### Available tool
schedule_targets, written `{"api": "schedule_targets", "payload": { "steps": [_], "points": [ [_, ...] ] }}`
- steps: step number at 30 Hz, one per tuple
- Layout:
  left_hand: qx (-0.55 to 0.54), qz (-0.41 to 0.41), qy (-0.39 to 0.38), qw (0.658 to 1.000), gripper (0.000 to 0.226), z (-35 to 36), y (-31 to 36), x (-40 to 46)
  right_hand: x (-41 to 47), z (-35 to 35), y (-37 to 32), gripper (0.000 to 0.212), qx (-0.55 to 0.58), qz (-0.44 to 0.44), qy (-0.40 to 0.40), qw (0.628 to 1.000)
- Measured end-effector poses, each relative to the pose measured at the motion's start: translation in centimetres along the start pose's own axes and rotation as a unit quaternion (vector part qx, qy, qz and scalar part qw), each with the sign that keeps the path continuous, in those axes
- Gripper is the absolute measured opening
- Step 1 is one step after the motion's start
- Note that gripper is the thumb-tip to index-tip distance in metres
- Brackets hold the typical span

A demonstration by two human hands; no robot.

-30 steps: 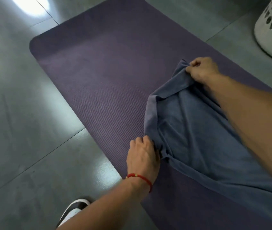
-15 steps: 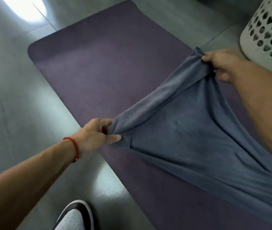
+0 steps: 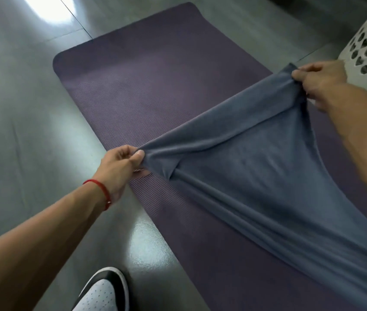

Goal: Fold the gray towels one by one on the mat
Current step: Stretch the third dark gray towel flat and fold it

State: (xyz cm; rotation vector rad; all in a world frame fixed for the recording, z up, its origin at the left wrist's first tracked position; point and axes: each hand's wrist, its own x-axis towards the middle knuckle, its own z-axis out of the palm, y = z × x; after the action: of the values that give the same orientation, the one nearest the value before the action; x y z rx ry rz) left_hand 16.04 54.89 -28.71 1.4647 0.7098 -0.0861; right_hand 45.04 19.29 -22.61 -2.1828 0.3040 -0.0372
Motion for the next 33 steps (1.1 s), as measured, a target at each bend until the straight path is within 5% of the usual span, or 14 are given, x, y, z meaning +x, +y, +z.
{"api": "schedule_targets", "payload": {
  "steps": [5,8,15,24,27,29,31,33],
  "points": [
    [-0.098,-0.030,0.055,0.993,0.016,0.5,0.6,1.8,0.7,1.3,-1.2,0.022,-0.122,-0.085,0.014,0.989],
    [-0.036,-0.001,0.131,0.991,0.017,0.5,0.0,3.8,1.1,3.1,-2.0,0.012,-0.092,-0.070,0.014,0.993],
    [0.143,0.061,0.302,0.940,0.016,-1.4,1.6,10.5,3.8,10.2,-3.2,0.025,0.028,-0.040,-0.022,0.999],
    [0.224,0.120,0.338,0.906,0.014,-5.1,5.8,20.0,8.4,19.2,-5.9,0.013,0.021,-0.074,0.002,0.997],
    [0.256,0.131,0.323,0.902,0.014,-5.3,5.8,22.8,9.6,22.2,-5.7,0.063,-0.014,-0.098,-0.110,0.989],
    [0.349,0.135,0.331,0.866,0.024,-4.9,4.5,24.2,9.1,24.2,-4.2,0.093,-0.050,-0.131,-0.206,0.968],
    [0.438,0.143,0.354,0.814,0.031,-4.4,3.7,24.8,8.0,26.0,-3.1,0.094,-0.152,-0.182,-0.201,0.950],
    [0.455,0.127,0.367,0.801,0.034,-4.1,3.6,25.1,7.1,26.7,-2.8,0.088,-0.236,-0.233,-0.164,0.929]
  ]
}}
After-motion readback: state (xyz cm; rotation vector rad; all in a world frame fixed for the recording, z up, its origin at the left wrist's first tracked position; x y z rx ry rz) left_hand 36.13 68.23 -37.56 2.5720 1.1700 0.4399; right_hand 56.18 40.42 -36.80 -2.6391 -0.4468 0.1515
